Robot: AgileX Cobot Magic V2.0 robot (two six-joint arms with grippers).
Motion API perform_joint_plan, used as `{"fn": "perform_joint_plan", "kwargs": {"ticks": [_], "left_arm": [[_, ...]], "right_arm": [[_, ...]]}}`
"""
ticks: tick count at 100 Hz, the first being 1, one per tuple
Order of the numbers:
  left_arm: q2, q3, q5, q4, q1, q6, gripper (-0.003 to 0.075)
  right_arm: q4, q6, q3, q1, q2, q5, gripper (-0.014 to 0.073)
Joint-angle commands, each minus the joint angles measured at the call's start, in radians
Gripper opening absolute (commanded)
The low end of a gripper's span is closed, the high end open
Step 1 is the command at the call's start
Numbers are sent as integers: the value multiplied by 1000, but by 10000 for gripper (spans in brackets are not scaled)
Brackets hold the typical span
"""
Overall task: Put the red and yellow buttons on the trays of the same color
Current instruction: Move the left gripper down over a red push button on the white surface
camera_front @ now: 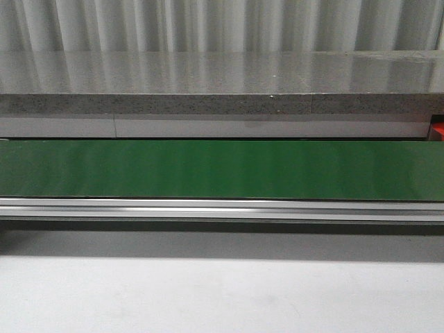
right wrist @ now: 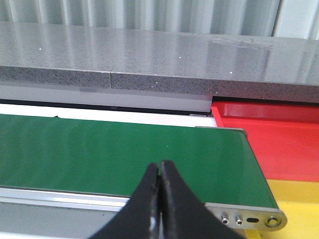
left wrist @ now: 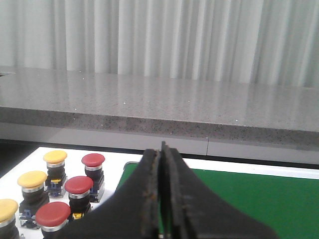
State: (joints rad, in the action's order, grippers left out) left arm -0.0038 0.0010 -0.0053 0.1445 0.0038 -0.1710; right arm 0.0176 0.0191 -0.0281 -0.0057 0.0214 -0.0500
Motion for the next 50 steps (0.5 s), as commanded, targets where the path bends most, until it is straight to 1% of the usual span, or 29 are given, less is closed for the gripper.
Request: {"fn": "perform_joint_plan", "kwargs": {"ticks": [1, 50], "left_arm": [[-34, 43, -81, 0, -8, -4, -20], [-34, 38, -94, 5, -8, -4, -20]], "right_arm": [[-4, 1, 20, -5, 19, 81, -67], [-4, 1, 20, -5, 19, 81, -67]]}}
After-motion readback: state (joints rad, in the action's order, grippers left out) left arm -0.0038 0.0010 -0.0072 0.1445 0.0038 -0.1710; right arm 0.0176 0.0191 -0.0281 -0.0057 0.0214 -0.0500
